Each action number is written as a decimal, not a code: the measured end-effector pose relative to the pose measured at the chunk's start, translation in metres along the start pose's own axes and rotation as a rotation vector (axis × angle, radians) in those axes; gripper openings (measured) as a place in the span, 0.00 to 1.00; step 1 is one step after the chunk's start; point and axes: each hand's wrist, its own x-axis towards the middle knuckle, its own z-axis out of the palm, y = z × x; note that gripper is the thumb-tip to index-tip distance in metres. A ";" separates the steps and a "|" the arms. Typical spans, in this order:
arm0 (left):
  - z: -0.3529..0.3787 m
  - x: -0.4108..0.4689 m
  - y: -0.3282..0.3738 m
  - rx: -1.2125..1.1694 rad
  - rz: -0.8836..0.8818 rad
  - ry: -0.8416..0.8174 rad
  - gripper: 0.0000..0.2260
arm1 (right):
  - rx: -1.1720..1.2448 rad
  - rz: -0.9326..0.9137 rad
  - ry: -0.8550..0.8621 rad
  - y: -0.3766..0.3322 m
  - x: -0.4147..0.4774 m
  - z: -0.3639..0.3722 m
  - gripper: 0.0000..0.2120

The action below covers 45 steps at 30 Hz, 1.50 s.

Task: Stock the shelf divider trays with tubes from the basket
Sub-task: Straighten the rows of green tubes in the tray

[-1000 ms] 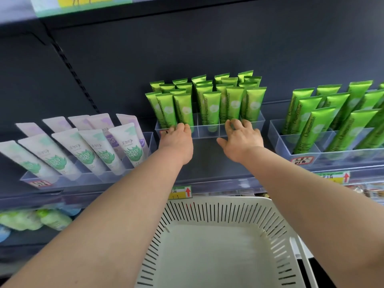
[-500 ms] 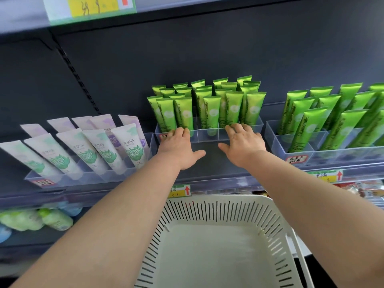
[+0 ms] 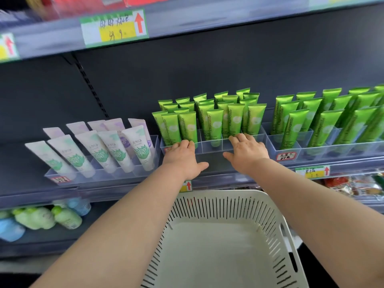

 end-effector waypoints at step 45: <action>-0.043 -0.062 0.032 -0.041 0.062 0.132 0.21 | 0.013 -0.109 0.097 0.012 -0.076 -0.030 0.24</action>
